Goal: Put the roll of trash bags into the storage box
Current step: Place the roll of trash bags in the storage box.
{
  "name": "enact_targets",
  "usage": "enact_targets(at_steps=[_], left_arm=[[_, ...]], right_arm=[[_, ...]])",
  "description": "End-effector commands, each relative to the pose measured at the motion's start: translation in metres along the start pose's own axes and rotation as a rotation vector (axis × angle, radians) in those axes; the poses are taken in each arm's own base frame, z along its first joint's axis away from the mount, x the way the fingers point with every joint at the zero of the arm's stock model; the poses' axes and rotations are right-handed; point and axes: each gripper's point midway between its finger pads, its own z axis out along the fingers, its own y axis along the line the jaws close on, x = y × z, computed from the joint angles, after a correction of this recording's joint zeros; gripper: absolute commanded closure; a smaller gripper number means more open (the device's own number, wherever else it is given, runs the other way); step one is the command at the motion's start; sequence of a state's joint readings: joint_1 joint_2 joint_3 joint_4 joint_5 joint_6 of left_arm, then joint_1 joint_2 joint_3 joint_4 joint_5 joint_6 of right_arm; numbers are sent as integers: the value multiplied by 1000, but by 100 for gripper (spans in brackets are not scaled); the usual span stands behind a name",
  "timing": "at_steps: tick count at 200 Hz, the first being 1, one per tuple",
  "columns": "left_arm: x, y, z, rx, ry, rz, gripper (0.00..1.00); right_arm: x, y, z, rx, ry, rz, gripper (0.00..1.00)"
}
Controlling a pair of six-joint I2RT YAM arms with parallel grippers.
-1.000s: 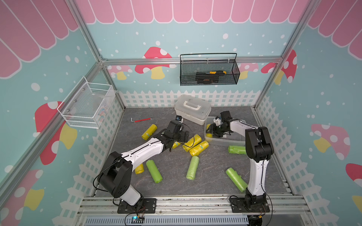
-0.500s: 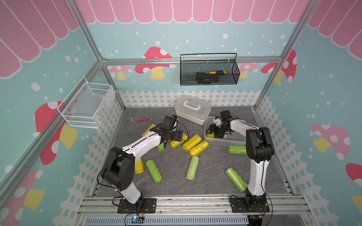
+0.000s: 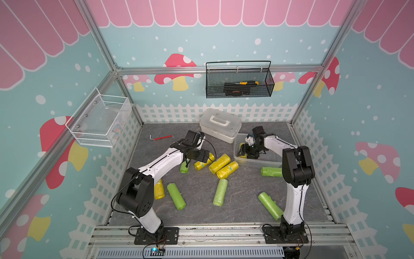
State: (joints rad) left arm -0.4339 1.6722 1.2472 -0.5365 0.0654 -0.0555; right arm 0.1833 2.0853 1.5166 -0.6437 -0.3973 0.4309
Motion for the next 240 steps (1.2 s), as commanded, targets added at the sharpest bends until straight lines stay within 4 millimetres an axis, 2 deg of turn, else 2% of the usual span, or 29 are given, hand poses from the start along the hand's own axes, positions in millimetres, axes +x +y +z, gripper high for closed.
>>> enact_targets(at_steps=[1,23,60,101,129,150,186,213,240], left_arm=[[5,0,6,11,34,7,5],[8,1,8,9,43,5,5],[10,-1,12,20,52,7,6],[11,0,13,16,56,5,6],[13,-1,15,22,62,3,6],[14,-1,14,21,64,9,6],[17,-2,17,28,73,9,6],[16,-11,15,72,70,6,6],[18,-24,14,95,71,35,7]], right_arm=[[1,-7,-7,46,11,-16,36],[-1,-4,-8,31,8,-20,45],[-8,13,-5,-55,14,-60,58],[0,23,7,-144,64,-21,59],[7,22,17,-161,72,14,59],[12,22,17,-170,72,25,57],[15,20,16,-156,77,19,40],[11,19,10,-131,63,3,35],[6,17,-5,-87,47,-28,31]])
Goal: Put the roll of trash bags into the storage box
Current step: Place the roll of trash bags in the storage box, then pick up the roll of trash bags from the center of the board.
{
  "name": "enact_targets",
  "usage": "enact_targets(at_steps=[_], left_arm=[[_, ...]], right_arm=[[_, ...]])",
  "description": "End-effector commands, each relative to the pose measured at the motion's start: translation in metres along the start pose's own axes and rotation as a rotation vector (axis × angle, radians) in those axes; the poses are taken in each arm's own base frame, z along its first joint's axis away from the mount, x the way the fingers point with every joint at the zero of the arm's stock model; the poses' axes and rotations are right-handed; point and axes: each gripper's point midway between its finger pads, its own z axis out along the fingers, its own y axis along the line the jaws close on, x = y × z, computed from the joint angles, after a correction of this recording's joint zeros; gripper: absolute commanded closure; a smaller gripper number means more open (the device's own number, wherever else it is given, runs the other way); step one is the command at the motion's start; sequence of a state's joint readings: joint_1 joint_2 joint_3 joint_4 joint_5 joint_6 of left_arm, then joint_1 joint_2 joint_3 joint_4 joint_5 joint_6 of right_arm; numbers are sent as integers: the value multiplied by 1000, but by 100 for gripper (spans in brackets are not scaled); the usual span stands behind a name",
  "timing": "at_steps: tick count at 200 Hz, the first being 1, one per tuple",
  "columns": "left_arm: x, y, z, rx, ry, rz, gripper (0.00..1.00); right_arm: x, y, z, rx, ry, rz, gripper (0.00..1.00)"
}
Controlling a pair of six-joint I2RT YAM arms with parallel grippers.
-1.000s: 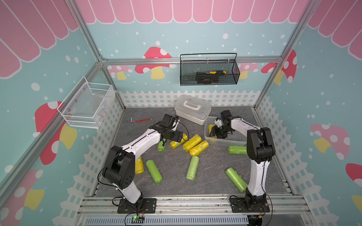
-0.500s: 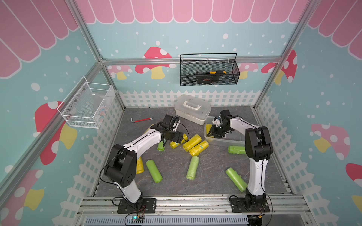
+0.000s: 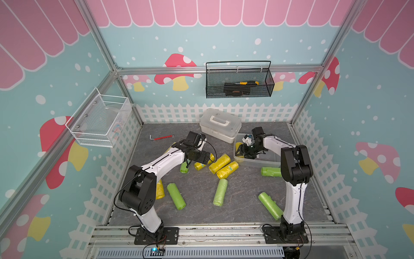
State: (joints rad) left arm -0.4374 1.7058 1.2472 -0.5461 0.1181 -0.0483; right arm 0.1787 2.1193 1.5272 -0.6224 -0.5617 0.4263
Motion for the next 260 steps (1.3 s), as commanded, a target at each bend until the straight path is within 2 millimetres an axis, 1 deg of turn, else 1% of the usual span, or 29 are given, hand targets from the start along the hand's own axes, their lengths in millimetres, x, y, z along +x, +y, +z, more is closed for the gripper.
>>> enact_targets(at_steps=[1,57,83,98,102,104,107,123,149,166,187,200,217,237,239,241,251,260], left_arm=[[7,-15,4,41,26,30,7],[8,-17,7,32,32,28,7],[8,-13,4,11,26,28,7],[5,-10,2,-6,17,20,8],[5,-9,1,-12,16,17,8],[5,-8,1,-16,15,15,8],[4,-8,1,-21,12,12,7],[0,-3,-2,-32,1,-23,8],[-4,7,-2,-19,-8,-133,8],[-4,9,-1,-19,-6,-140,8],[-2,11,0,-31,-3,-139,7],[-1,11,2,-21,4,-150,8],[-1,10,3,-11,7,-170,8],[1,10,4,-9,12,-206,8],[1,17,4,-16,10,-224,8],[1,20,4,-18,11,-234,8],[2,23,4,-13,12,-259,8],[2,25,4,-6,14,-280,8]], right_arm=[[3,-3,-13,73,5,-28,31],[-4,-3,-47,153,-37,-74,24],[-5,-2,-69,185,-72,-94,20],[-5,7,-85,190,-109,-117,19],[-3,6,-85,193,-106,-118,19],[-3,12,-93,189,-126,-129,19],[-3,17,-100,184,-141,-142,19],[4,34,-118,174,-175,-232,19],[26,61,-142,181,-189,-420,18],[47,77,-148,184,-185,-551,17],[80,94,-142,176,-147,-710,17],[98,99,-135,172,-125,-807,16],[110,103,-134,163,-137,-916,16],[123,121,-141,114,-189,-1092,14],[124,123,-141,105,-194,-1111,14],[125,125,-141,97,-201,-1130,13],[134,135,-140,34,-220,-1244,12],[140,138,-134,14,-239,-1337,10]])
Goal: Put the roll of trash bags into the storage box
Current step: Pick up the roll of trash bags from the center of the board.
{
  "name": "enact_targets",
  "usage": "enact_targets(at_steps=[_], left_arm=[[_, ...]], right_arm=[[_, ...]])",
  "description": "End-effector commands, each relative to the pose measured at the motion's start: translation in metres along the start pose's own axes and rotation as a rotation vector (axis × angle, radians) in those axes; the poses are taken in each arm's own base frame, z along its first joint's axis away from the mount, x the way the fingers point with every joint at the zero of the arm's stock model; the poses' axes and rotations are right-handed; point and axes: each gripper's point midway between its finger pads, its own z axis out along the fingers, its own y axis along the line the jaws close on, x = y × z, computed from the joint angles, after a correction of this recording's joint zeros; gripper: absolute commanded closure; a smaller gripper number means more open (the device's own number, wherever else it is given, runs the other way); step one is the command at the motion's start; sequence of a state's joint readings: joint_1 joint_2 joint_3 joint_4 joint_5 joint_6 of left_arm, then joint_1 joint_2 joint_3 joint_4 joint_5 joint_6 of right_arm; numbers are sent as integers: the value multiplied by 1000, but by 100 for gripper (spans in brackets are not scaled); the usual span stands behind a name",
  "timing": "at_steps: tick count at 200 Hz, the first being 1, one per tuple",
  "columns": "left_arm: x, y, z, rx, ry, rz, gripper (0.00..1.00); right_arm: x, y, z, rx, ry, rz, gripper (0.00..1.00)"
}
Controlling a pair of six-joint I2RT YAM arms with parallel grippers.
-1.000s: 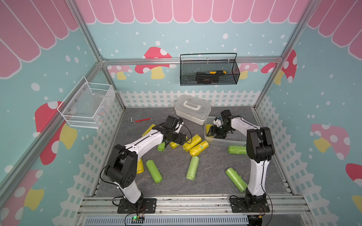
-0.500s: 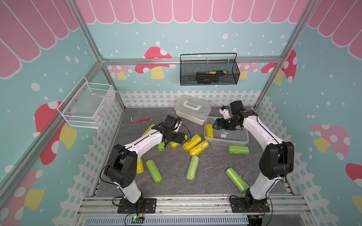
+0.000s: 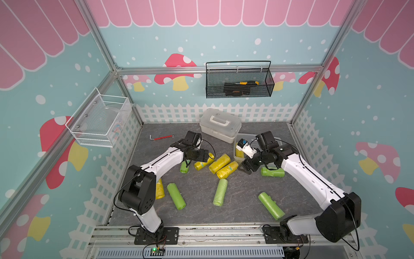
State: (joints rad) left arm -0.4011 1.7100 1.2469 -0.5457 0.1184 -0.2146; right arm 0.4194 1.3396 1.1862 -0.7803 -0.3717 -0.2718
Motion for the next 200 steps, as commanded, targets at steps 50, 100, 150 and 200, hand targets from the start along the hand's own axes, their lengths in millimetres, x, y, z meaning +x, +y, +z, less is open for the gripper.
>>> enact_targets(at_steps=[50,100,150,200], left_arm=[[4,17,2,11,22,-137,8],[4,22,-3,3,11,-169,8],[-3,25,-11,25,-22,-229,7],[4,28,-6,28,-2,-243,7]], right_arm=[[-18,21,48,-12,-71,-526,7],[-5,8,106,17,133,-725,10],[6,-3,129,40,203,-800,15],[18,-11,148,35,261,-836,19]])
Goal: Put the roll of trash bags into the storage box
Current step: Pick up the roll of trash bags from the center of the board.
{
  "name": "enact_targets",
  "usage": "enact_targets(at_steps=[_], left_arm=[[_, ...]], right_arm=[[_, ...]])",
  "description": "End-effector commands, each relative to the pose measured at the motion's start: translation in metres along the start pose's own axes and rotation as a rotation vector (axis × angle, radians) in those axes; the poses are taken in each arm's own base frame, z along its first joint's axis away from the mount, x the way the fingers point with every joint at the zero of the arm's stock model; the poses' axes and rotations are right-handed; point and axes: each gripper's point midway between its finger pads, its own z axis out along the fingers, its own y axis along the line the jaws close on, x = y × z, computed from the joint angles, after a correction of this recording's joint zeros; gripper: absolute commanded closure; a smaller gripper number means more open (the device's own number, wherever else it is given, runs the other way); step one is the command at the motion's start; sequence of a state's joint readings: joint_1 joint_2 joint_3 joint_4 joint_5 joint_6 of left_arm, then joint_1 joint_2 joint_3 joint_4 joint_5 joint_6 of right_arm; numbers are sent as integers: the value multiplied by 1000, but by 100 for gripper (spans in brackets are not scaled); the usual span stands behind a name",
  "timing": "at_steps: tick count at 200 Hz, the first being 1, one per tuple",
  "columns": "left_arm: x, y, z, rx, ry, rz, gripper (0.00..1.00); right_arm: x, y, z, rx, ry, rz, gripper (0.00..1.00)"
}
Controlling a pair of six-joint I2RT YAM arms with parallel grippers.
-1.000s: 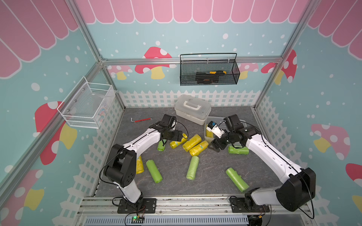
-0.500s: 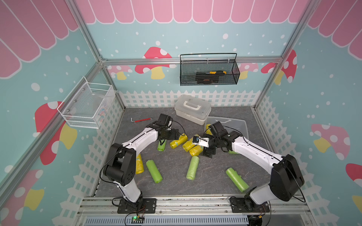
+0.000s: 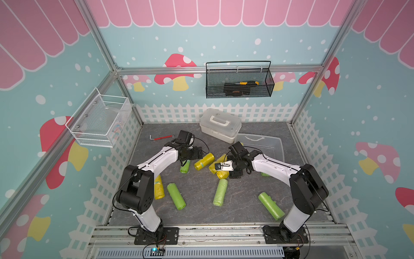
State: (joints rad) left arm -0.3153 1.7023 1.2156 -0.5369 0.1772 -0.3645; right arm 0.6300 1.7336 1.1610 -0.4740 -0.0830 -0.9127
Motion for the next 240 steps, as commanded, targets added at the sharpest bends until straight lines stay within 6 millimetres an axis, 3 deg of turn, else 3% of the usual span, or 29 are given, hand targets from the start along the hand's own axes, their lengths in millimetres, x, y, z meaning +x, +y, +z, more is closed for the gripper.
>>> enact_targets(at_steps=[1,116,240], left_arm=[[1,0,-4,18,-8,-18,7],[1,-2,-6,39,-12,-21,7],[3,4,-5,44,-13,-26,7]], right_arm=[[-1,-4,7,2,17,-44,19],[-4,3,35,-75,72,-110,21],[12,21,33,-91,115,-74,23]])
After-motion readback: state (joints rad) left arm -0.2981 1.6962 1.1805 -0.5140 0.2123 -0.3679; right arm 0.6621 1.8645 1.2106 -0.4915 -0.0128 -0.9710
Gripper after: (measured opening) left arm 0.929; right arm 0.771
